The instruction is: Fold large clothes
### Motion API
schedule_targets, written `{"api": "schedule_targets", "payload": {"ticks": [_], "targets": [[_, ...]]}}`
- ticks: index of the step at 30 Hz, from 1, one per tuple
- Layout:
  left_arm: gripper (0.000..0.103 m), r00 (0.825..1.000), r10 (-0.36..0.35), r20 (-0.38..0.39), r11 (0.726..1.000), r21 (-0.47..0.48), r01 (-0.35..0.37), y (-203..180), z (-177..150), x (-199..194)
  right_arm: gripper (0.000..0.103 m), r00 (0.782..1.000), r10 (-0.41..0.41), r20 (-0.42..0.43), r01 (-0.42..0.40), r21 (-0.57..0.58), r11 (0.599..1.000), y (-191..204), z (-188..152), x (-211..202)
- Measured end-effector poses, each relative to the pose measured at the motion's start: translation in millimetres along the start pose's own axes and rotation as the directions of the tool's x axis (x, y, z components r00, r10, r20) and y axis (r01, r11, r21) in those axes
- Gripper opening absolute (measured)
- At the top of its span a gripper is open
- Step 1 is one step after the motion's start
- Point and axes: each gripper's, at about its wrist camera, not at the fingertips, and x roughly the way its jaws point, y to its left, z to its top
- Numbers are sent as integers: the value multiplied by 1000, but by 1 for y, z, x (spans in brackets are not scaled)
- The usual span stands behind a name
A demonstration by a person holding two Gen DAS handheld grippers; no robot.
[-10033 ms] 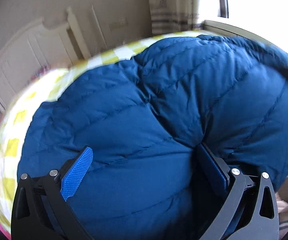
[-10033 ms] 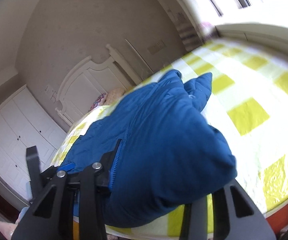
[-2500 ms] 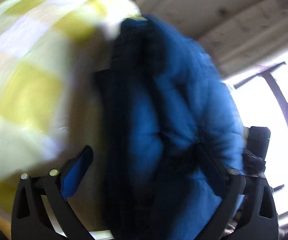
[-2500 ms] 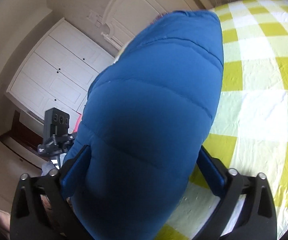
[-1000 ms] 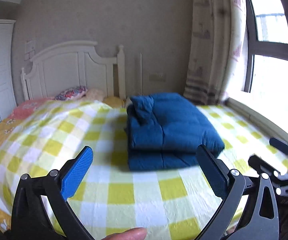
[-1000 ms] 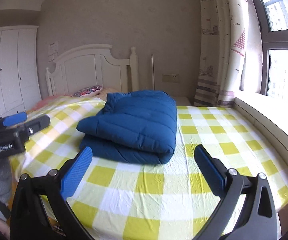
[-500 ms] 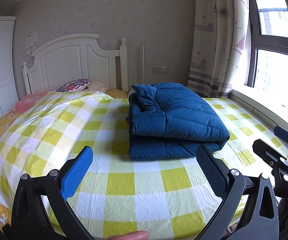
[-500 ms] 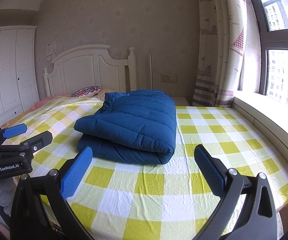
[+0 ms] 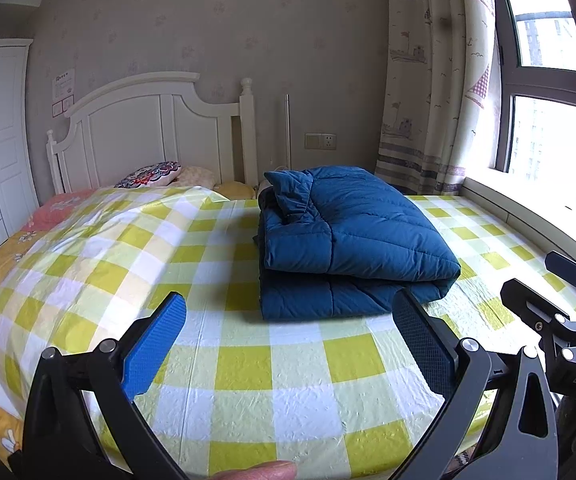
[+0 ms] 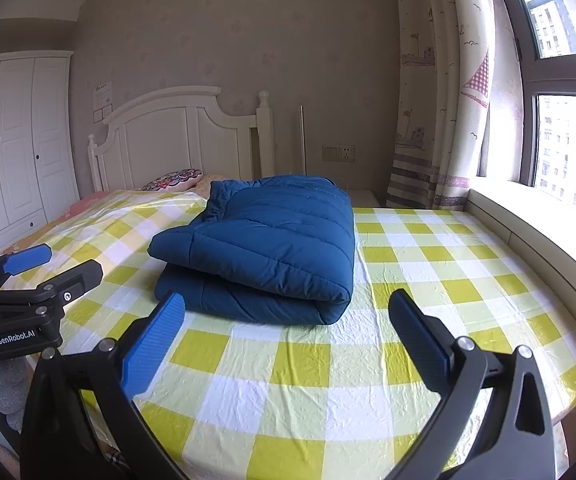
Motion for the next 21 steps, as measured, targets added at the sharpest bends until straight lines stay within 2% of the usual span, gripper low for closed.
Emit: {"api": "schedule_targets", "payload": {"ticks": [21], "targets": [[99, 1000, 7, 8, 1000, 0, -7, 5, -2, -2, 101, 1000, 2, -4, -2, 5, 1000, 0, -1, 0]]}}
